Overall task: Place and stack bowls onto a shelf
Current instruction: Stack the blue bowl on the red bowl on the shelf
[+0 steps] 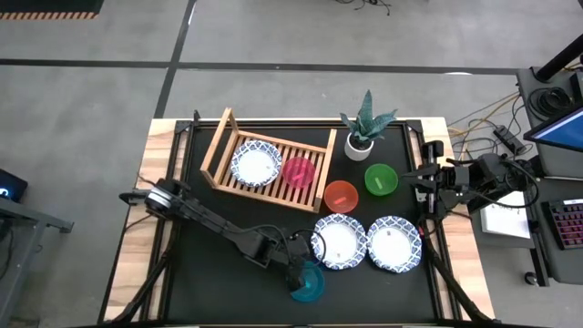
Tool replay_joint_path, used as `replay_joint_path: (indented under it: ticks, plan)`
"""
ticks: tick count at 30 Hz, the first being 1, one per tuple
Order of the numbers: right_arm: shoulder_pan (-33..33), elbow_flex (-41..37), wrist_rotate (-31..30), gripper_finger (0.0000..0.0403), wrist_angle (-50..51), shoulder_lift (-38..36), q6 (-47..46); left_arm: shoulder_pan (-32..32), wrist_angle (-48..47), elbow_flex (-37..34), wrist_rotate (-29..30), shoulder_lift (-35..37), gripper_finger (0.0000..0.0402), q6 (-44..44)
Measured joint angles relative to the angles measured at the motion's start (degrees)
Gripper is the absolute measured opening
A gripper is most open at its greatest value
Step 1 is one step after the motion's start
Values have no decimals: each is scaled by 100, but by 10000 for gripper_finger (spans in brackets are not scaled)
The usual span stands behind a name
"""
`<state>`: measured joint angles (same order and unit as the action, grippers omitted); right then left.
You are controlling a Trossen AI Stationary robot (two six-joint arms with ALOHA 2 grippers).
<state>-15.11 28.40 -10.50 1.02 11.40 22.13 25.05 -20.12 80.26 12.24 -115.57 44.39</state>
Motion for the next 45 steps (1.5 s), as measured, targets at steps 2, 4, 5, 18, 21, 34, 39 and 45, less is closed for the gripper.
replay_joint_path:
  ticks: [2,4,5,18,21,34,39,45]
  plan:
    - [0,0,-1,9,-3,0,-3,-3,-244,70,4,123,2,-152]
    - [0,0,-1,9,-2,0,-8,-34,-588,117,27,328,1,-294]
    - [0,0,-2,9,-7,0,-9,-57,-736,132,28,446,1,-369]
    - [2,24,-3,9,-7,2,-56,-1097,-2711,134,1320,1957,0,-1452]
    - [2,24,-2,9,-3,2,-64,-1657,-2916,134,1455,2089,0,-1888]
    - [2,24,-9,9,-3,0,-64,-3996,-1886,125,770,1743,0,-3362]
    - [2,24,-11,9,4,0,-67,-4246,-1646,125,386,1568,0,-3445]
    - [2,24,-15,9,25,0,-114,-4248,-1495,123,305,1281,0,-3421]
